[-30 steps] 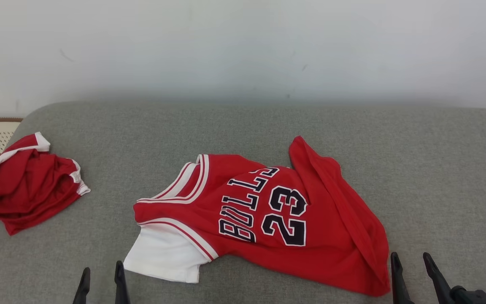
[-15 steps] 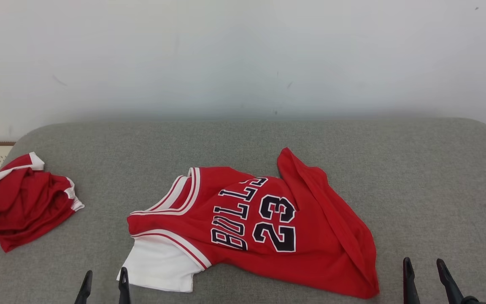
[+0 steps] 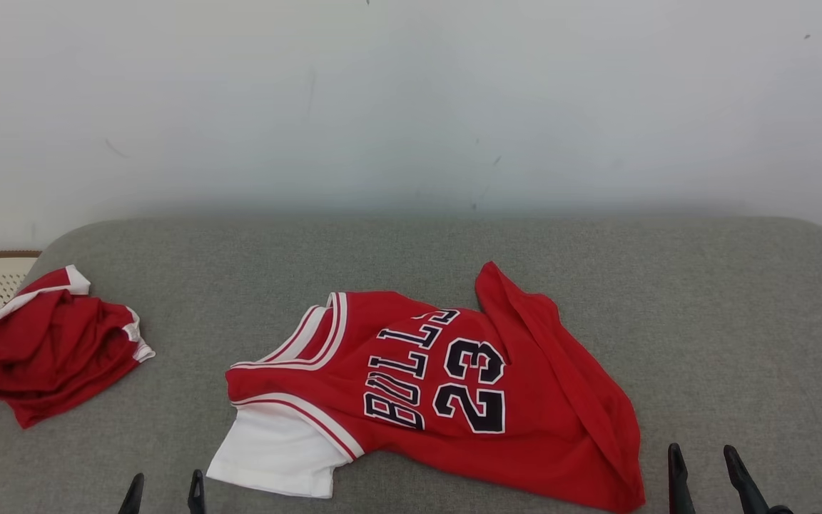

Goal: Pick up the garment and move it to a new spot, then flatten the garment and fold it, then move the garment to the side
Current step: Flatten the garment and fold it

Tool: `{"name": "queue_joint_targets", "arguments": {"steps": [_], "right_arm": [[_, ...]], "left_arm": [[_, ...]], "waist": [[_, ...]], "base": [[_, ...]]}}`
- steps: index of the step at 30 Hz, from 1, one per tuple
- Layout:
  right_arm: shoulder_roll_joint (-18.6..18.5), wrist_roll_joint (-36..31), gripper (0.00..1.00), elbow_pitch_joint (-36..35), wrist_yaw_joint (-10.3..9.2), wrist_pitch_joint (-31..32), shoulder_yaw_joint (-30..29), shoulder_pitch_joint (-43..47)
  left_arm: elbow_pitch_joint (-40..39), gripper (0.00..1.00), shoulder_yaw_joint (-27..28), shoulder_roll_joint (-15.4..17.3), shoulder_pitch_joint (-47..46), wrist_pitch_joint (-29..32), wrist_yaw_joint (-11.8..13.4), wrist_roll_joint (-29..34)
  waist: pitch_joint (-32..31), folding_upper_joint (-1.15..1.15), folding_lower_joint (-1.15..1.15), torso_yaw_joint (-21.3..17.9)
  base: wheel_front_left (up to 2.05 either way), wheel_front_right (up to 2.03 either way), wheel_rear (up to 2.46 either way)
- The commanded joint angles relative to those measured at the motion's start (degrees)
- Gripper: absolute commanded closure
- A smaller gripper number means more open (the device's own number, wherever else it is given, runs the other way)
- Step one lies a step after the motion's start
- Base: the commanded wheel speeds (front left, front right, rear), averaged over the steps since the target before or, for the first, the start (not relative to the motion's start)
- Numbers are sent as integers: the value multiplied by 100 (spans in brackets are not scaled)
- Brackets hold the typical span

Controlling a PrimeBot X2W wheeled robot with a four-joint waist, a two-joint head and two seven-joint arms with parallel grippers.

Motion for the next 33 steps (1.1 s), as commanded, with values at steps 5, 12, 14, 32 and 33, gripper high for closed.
{"name": "queue_joint_targets", "arguments": {"steps": [5, 12, 14, 32, 33], "right_arm": [[15, -107, 0, -5, 3, 25, 63, 80], [18, -116, 0, 17, 3, 27, 67, 61], [19, -117, 0, 22, 3, 26, 62, 57], [23, -123, 0, 77, 3, 48, 47, 19], [22, -103, 0, 99, 3, 72, 57, 19]], "left_arm": [[-84, 0, -23, 53, 137, 71, 47, -13], [-101, 0, -46, 63, 97, 72, 70, -45], [-103, 0, -50, 70, 93, 67, 76, -54], [-1, 0, -79, 34, 25, 84, 57, -267], [18, 0, -88, 37, 13, 108, 27, -282]], "waist": [[10, 0, 0, -13], [42, 0, 0, -29], [51, 0, 0, -36], [66, 0, 0, -68], [69, 0, 0, -69]], "base": [[0, 0, 0], [0, 0, 0], [0, 0, 0], [0, 0, 0], [0, 0, 0]]}}
